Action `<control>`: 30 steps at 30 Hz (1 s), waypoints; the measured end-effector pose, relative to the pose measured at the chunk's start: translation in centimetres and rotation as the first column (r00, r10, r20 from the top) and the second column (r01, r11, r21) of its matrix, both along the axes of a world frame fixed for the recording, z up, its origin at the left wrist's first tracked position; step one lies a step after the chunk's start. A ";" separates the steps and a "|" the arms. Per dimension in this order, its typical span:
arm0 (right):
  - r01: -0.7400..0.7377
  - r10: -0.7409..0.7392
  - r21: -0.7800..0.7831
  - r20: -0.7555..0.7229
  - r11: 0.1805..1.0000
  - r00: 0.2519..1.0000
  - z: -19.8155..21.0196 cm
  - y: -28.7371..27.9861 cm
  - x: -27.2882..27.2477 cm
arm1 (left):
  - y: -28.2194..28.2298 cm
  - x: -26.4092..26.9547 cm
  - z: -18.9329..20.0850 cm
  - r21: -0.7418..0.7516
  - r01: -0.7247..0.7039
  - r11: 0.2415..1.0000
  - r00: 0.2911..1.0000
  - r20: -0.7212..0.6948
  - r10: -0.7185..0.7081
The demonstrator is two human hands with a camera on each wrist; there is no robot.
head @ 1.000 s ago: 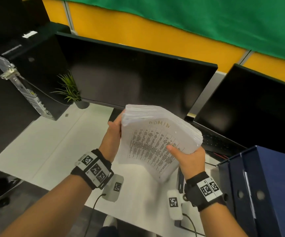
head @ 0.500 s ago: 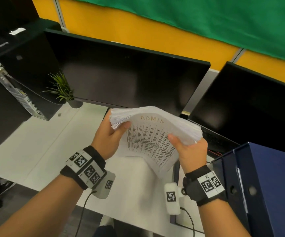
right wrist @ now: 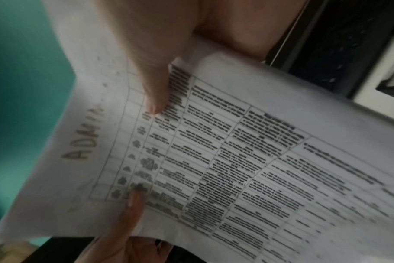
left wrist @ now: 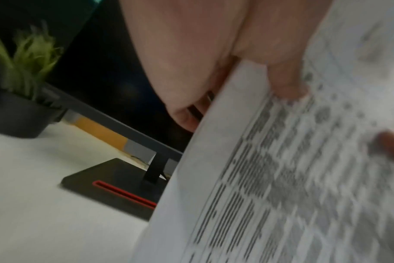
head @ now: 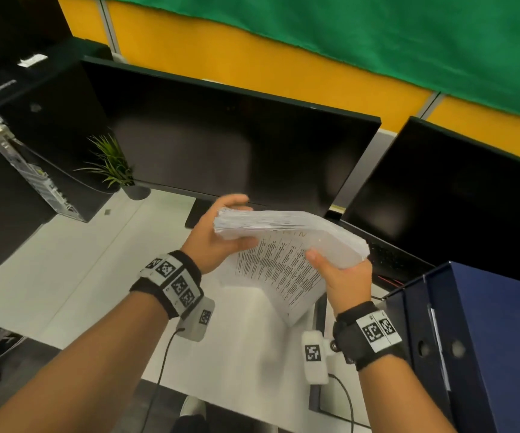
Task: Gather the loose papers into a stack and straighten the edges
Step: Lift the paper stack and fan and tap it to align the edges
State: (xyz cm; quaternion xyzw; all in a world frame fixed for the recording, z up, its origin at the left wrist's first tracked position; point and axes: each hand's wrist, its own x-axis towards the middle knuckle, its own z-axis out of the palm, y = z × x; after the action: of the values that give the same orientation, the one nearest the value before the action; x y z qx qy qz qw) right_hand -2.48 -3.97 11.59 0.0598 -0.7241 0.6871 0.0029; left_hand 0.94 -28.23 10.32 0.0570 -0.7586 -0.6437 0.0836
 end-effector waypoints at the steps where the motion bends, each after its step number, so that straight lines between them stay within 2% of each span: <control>1: -0.017 0.017 0.002 0.043 1.000 0.999 -0.2 0.0 -0.2 | 0.1 -0.1 -0.3 -0.093 0.034 0.995 0.998 0.058 -0.029; 2: -0.019 0.018 0.006 0.071 1.000 0.997 -0.1 -0.1 -0.4 | 0.5 -0.3 -0.2 -0.171 0.014 0.985 0.997 0.080 0.000; 4: 0.001 -0.001 0.002 0.055 1.000 0.998 0.8 -0.7 -0.7 | 1.7 -0.6 0.4 -0.260 -0.154 0.953 0.986 0.017 0.164; 7: 0.036 -0.038 -0.024 -0.080 0.999 0.996 2.1 -1.4 -0.1 | 3.5 0.2 1.9 -0.206 -0.422 0.883 0.893 -0.264 0.365; 9: 0.043 -0.044 -0.009 -0.139 0.999 0.989 1.8 -1.7 0.7 | 4.2 1.3 1.7 -0.157 -0.477 0.865 0.847 -0.346 0.404; 11: 0.041 -0.038 0.035 -0.096 0.999 0.995 0.1 -1.9 1.9 | 4.6 2.6 0.3 -0.132 -0.442 0.887 0.877 -0.273 0.396; 13: 0.014 -0.016 0.065 0.026 0.998 1.000 -2.0 -2.0 2.8 | 4.1 3.5 -2.1 -0.065 -0.353 0.933 0.935 -0.067 0.349; 15: -0.012 0.003 0.093 0.104 0.996 0.995 -3.0 -2.1 3.0 | 3.5 3.8 -3.5 0.032 -0.334 0.942 0.941 0.071 0.331; 17: -0.008 0.002 0.045 0.140 0.999 0.990 -2.7 -2.2 2.9 | 3.2 3.7 -3.0 0.097 -0.324 0.941 0.946 0.050 0.321; 20: 0.007 -0.003 -0.025 0.145 1.000 0.989 -2.2 -1.8 3.1 | 2.9 4.0 -1.7 0.115 -0.293 0.949 0.953 -0.040 0.299; 23: 0.002 -0.003 0.014 0.089 1.000 0.996 -1.9 -1.0 3.5 | 1.4 4.5 -1.8 0.090 -0.200 0.976 0.979 -0.024 0.203; 27: -0.072 0.074 0.090 -0.019 0.993 0.997 -1.4 -0.5 2.7 | -0.3 5.1 -2.3 0.242 -0.029 0.970 0.994 -0.093 0.053; 30: -0.051 0.051 0.049 0.004 0.997 0.999 -0.9 -0.7 2.4 | -0.6 5.1 -2.1 0.127 0.054 0.990 0.997 -0.053 -0.048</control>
State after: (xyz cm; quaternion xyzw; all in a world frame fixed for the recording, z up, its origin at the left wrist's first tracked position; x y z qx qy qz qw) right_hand -0.06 -4.68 10.65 0.0775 -0.7388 0.6693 -0.0172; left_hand 6.02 -28.80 8.19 0.0266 -0.7145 -0.6943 0.0823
